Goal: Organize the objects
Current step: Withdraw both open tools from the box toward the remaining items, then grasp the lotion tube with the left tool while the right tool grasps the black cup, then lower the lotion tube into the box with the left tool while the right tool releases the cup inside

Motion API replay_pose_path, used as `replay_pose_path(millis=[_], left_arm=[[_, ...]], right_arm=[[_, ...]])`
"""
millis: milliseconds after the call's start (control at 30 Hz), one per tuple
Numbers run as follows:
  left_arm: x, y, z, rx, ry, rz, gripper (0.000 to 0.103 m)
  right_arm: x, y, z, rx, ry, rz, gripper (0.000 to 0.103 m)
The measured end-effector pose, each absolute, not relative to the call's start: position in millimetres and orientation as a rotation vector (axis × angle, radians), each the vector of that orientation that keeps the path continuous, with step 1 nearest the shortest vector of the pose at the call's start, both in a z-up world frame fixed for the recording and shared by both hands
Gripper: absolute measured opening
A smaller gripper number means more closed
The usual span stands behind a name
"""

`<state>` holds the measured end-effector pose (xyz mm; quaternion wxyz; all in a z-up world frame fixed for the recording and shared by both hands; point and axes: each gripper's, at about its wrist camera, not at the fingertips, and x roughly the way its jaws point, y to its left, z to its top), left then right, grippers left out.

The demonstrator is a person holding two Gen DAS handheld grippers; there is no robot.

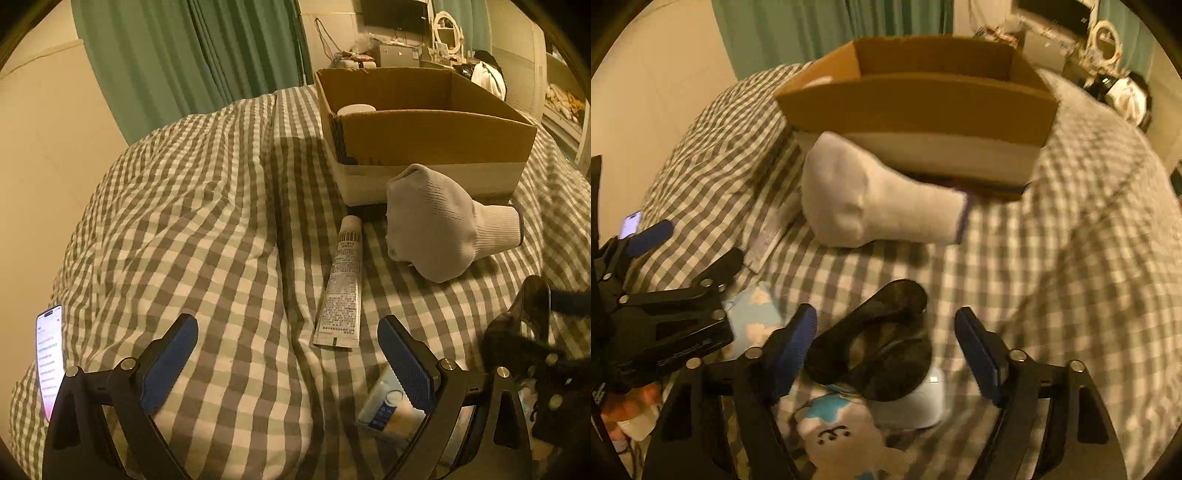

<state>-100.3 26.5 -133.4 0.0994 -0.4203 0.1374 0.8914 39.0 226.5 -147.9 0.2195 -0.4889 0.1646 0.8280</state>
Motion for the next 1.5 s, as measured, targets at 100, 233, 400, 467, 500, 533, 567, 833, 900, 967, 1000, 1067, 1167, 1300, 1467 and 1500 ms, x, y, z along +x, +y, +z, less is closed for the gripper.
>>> replay_pose_path(millis=[100, 233, 400, 467, 500, 533, 567, 833, 900, 967, 1000, 1067, 1167, 1300, 1467, 1500], left_arm=[[-106.9, 29.6, -137.0, -1.255, 0.392, 2.617, 0.098], [-116.0, 37.1, -145.0, -1.293, 0.385, 2.581, 0.085], [-133.6, 52.8, -157.2, -1.327, 0.349, 2.519, 0.072], [-140.1, 59.8, -164.3, -1.348, 0.366, 2.503, 0.069], [-143.7, 62.6, -169.0, -1.366, 0.365, 2.493, 0.068], [-145.5, 63.1, -171.1, -1.376, 0.355, 2.489, 0.066], [-147.1, 63.5, -173.2, -1.384, 0.339, 2.482, 0.063], [-137.3, 67.3, -175.7, -1.352, 0.362, 2.478, 0.023], [-127.3, 63.7, -169.4, -1.322, 0.377, 2.507, 0.015], [-117.6, 61.5, -160.7, -1.291, 0.395, 2.518, 0.014], [-113.2, 59.7, -156.6, -1.279, 0.391, 2.521, 0.014], [-107.2, 55.3, -149.7, -1.277, 0.382, 2.518, 0.013], [-97.5, 47.0, -136.8, -1.269, 0.364, 2.531, 0.013], [-77.3, 32.0, -112.8, -1.230, 0.326, 2.545, 0.013], [-45.5, 27.9, -81.4, -1.168, 0.309, 2.547, 0.012], [-45.8, 24.1, -76.2, -1.159, 0.292, 2.544, 0.012]], right_arm=[[36.5, 223.0, -151.6, -1.376, 0.417, 2.283, 0.067], [38.8, 226.5, -150.8, -1.372, 0.427, 2.286, 0.062], [48.1, 232.1, -139.7, -1.298, 0.464, 2.310, 0.046], [47.5, 233.1, -138.5, -1.291, 0.459, 2.307, 0.044], [46.4, 233.5, -137.7, -1.292, 0.457, 2.305, 0.044], [46.9, 234.0, -137.2, -1.288, 0.459, 2.304, 0.043], [47.0, 234.3, -137.1, -1.285, 0.458, 2.302, 0.042], [47.2, 229.5, -137.9, -1.285, 0.393, 2.277, 0.033], [47.1, 226.5, -136.1, -1.275, 0.370, 2.275, 0.031], [48.6, 223.1, -134.2, -1.265, 0.344, 2.270, 0.031], [48.7, 221.5, -133.7, -1.257, 0.332, 2.268, 0.030], [50.1, 218.2, -129.3, -1.239, 0.308, 2.263, 0.030], [53.6, 213.3, -119.1, -1.208, 0.279, 2.265, 0.029], [59.1, 208.6, -106.7, -1.178, 0.265, 2.275, 0.029], [69.3, 194.2, -94.5, -1.136, 0.266, 2.301, 0.029], [71.2, 191.8, -91.0, -1.126, 0.264, 2.307, 0.029]])
